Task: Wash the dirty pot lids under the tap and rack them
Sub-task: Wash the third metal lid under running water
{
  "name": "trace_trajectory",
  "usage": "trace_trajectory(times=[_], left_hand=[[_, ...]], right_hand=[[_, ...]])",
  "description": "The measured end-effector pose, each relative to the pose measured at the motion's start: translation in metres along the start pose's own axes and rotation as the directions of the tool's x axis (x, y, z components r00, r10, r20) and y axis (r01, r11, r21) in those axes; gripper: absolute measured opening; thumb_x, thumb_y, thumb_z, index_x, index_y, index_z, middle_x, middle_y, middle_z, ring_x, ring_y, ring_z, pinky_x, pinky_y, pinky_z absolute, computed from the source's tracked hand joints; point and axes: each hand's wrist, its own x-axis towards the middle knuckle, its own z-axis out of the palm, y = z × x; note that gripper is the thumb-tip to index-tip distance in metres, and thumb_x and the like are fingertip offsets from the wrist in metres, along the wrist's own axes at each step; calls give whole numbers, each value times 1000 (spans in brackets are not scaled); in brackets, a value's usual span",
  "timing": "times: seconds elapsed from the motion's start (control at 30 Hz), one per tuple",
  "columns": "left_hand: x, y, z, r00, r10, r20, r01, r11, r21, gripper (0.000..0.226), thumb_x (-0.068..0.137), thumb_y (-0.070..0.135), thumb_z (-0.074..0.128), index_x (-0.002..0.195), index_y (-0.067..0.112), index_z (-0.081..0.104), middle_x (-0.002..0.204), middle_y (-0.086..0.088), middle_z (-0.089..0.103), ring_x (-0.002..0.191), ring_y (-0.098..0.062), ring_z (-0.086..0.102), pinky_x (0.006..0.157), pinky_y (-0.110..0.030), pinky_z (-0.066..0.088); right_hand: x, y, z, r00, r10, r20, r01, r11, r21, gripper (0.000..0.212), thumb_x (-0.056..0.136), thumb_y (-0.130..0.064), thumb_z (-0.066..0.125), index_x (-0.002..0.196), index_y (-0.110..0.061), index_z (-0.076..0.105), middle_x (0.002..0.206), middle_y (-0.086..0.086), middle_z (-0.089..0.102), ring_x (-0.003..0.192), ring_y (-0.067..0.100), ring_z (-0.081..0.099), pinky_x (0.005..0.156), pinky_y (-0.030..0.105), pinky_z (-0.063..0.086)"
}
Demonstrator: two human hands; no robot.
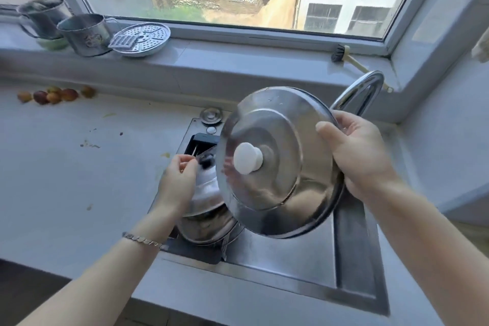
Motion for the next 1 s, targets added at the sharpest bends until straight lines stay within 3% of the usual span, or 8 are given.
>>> trace_trajectory(times=[0.17,0.3,0.43,0.6,0.7,0.77,0.87,1.0], left_hand=[[27,-22,-36,996,-90,-16,88,993,-77,25,94,28,45,110,12,56,118,-9,60,110,-24,54,102,-41,40],[47,-54,-49,977,-210,41,211,977,-21,33,98,28,38,114,3,53,114,-7,53,108,-19,48,83,-23,32],[73,-100,-55,919,-373,126,361,926,107,62,84,52,41,120,3,53,128,-16,54,121,-28,47,97,-34,35],[90,-129,-46,865,-470,177,442,880,176,41,93,37,41,120,8,54,136,-19,45,123,-35,43,104,-37,34],[92,-139,-41,842,-507,182,481,860,171,42,93,36,42,122,7,52,136,-17,45,121,-35,46,105,-41,36],[93,-146,-40,837,-512,193,477,856,202,38,92,38,43,114,9,53,129,-18,51,115,-35,50,102,-44,41],[94,-155,-41,837,-519,177,475,847,238,41,91,40,43,116,10,54,125,-19,53,114,-36,51,99,-46,43],[92,-157,-50,847,-516,129,490,852,185,34,88,40,47,109,14,55,122,-15,50,106,-34,53,95,-44,47]], right_hand=[[12,20,66,982,191,-1,-189,972,142,15,90,-7,51,86,-10,65,59,-5,63,48,6,56,47,19,46],[19,64,119,923,384,-28,-383,923,38,40,88,-5,48,53,-16,32,33,-15,26,35,6,23,37,18,22],[25,105,154,881,466,-80,-469,883,-16,43,87,-8,49,56,-20,21,53,-5,17,51,13,13,44,25,12],[32,134,173,844,531,-72,-536,834,-132,41,86,-17,50,62,-30,20,66,-11,19,55,6,18,48,24,14],[37,136,175,863,504,-32,-487,815,-314,32,85,-17,49,61,-24,29,61,-5,28,52,12,26,48,26,20],[36,135,178,904,426,23,-349,770,-535,25,86,-21,48,63,-16,39,63,1,40,56,19,37,51,29,28],[34,129,183,917,395,48,-187,534,-824,26,90,-32,41,85,-9,52,96,8,47,76,28,49,62,31,38],[30,122,184,916,390,96,-52,352,-935,32,91,-34,40,105,-6,49,112,10,45,95,30,51,71,33,39]])
